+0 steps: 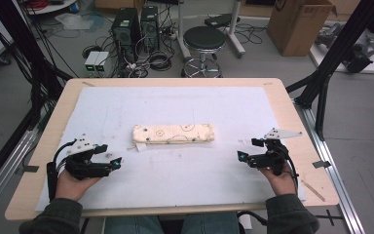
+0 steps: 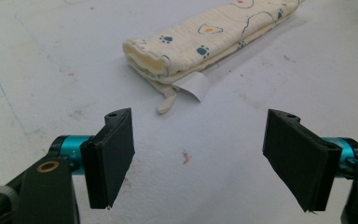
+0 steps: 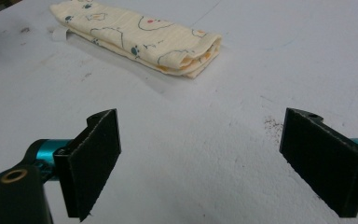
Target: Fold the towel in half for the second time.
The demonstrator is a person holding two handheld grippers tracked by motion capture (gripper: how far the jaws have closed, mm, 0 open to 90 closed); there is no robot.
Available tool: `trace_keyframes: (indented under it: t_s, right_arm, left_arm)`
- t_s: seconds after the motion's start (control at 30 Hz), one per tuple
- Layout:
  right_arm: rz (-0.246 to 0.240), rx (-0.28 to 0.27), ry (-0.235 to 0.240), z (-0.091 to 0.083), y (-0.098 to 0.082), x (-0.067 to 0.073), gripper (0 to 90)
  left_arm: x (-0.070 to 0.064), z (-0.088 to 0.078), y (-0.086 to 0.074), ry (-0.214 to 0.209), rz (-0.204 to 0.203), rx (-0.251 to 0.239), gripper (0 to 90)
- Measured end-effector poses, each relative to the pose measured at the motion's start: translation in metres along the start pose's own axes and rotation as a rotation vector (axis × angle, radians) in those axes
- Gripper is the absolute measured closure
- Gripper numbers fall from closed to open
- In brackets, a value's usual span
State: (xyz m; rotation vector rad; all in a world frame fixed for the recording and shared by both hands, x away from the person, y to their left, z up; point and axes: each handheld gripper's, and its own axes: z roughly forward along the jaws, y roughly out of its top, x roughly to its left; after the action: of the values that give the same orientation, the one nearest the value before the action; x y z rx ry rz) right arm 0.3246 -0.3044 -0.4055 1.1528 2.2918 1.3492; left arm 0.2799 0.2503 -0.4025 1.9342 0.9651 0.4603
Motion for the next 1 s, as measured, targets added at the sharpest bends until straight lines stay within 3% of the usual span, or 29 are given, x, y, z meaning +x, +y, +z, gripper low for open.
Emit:
trace_keyframes:
  t_s: [0.17,0.8,1.0]
  right_arm:
    - [-0.006,-0.004,-0.005,-0.005,-0.004,0.004,11.8]
    - [-0.013,0.003,-0.011,-0.014,-0.027,0.014,11.8]
    - [-0.032,0.009,-0.012,-0.011,-0.027,0.019,11.8]
  left_arm:
    - [-0.002,-0.004,-0.008,0.004,-0.012,-0.006,25.2]
    - [-0.017,-0.019,-0.029,0.031,0.006,-0.023,25.2]
    - [-0.018,-0.017,-0.031,0.048,0.027,-0.002,25.2]
